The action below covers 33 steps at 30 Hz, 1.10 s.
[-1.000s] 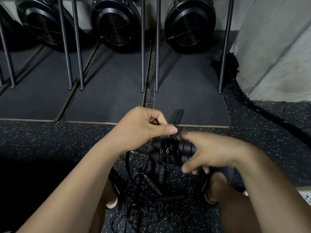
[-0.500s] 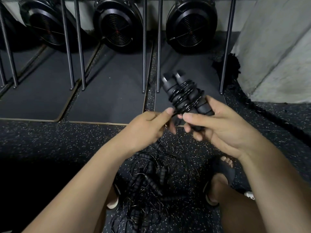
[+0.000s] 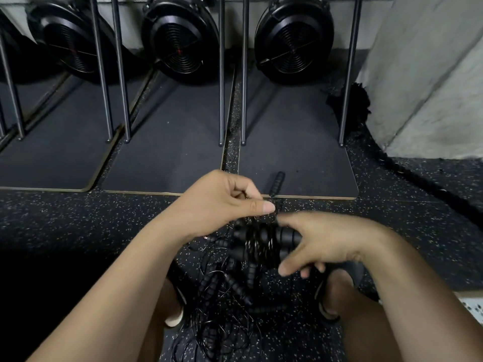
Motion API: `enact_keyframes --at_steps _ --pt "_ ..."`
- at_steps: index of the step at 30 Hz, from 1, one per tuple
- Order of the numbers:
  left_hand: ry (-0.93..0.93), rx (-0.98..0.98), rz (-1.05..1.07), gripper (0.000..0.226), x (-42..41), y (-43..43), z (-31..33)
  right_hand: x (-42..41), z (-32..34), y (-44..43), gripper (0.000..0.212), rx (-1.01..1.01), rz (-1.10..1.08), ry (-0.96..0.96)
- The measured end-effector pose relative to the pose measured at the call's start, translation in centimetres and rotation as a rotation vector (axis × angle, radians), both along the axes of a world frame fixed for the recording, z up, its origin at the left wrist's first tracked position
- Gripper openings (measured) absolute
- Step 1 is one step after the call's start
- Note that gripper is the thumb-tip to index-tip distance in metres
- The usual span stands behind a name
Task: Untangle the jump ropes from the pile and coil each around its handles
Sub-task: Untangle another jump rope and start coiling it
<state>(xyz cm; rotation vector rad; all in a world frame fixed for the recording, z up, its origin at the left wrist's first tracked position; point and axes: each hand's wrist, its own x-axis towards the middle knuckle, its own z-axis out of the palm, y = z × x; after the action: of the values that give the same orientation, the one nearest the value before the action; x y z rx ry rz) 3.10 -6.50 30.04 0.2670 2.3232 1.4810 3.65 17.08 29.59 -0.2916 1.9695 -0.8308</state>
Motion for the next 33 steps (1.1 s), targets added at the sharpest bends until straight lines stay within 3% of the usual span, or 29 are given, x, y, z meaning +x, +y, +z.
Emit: enact_keyframes --at_steps 5,8,10,11,12,14,17,19,21,27,33 --pt "0.056 0.083 0.036 0.043 -0.1 0.3 0.4 0.6 3.3 0.1 0.059 -0.372 0.16 -0.211" --pt "-0.059 0.105 0.134 0.062 -0.3 -0.8 -0.6 0.4 3.3 0.9 0.063 -0.708 0.019 -0.212" --pt "-0.126 -0.145 0.308 0.072 -0.2 -1.6 -1.7 0.0 2.8 1.2 0.053 -0.865 -0.104 -0.124" --pt "-0.099 -0.187 0.322 0.058 -0.3 -1.3 -1.7 -0.2 2.5 1.3 0.047 -0.935 -0.177 -0.087" --pt "-0.067 -0.12 0.301 0.042 -0.2 -0.7 -1.5 -0.4 2.3 1.4 0.044 -0.996 -0.251 -0.063" --pt "-0.061 0.064 0.189 0.055 -0.3 0.5 -1.1 -0.8 2.4 1.3 0.043 -1.067 -0.427 -0.03" --pt "-0.017 -0.014 0.072 0.046 0.1 1.4 -0.2 -1.5 2.1 1.3 0.046 -0.928 -0.721 0.087" --pt "0.038 -0.205 -0.006 0.033 0.2 1.1 -0.5 -1.9 0.7 1.3 0.051 -0.659 -0.781 0.237" --pt "0.042 -0.27 -0.077 0.027 0.3 1.3 -0.3 -2.1 -0.8 1.3 0.05 -0.405 -0.754 0.338" --pt "-0.016 -0.246 -0.145 0.022 0.4 0.7 0.1 -1.8 -1.9 0.9 0.047 -0.007 -0.408 0.283" --pt "-0.024 -0.152 -0.147 0.016 0.2 0.0 0.4 -0.1 -0.2 -0.3 0.051 0.042 0.03 0.067"
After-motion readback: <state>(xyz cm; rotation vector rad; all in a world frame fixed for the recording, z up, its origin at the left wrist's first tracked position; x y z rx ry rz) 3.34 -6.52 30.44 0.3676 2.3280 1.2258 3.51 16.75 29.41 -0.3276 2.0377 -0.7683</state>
